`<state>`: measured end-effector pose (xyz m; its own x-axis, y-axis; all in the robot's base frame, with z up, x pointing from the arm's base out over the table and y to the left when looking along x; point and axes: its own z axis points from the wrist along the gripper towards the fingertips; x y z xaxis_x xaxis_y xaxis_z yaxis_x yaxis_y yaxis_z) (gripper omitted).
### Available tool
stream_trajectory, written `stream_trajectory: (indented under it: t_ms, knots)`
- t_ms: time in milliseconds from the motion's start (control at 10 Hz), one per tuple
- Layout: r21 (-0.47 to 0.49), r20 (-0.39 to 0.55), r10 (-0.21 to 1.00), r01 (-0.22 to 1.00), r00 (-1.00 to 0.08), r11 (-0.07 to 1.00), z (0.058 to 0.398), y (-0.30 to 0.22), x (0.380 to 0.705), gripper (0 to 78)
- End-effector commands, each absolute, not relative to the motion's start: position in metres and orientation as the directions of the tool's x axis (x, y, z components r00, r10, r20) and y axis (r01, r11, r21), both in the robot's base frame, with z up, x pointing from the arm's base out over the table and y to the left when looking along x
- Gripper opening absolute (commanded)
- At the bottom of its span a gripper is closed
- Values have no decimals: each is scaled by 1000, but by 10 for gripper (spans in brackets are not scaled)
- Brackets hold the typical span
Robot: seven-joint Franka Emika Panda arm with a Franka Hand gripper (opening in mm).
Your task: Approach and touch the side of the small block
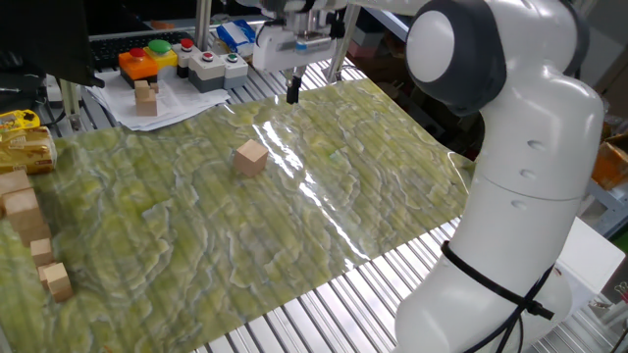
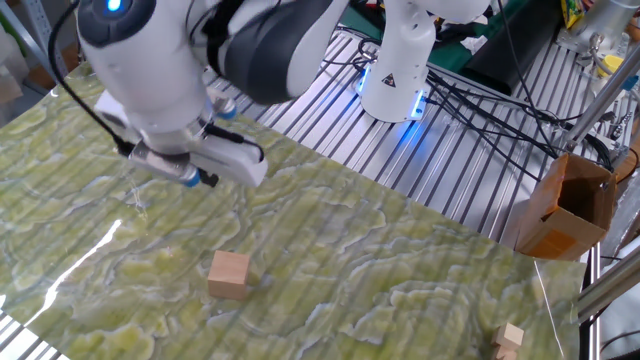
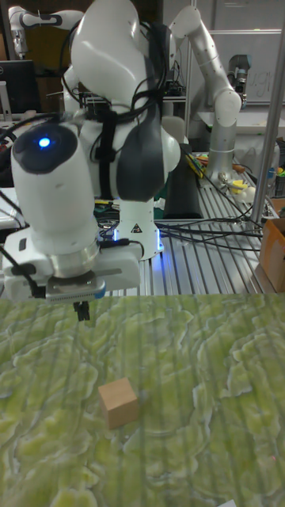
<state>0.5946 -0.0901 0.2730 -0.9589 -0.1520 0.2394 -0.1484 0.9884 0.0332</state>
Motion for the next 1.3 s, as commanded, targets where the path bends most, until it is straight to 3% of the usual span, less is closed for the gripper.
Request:
stream_trajectory:
  t_ms: [100,800,1300]
  knots:
    - [40,172,-203,-199,-964,979,231,-105,607,0]
    - [54,144,-202,-196,-969,979,195,-105,612,0]
    - [50,202,-157,-149,-967,988,195,-105,612,0]
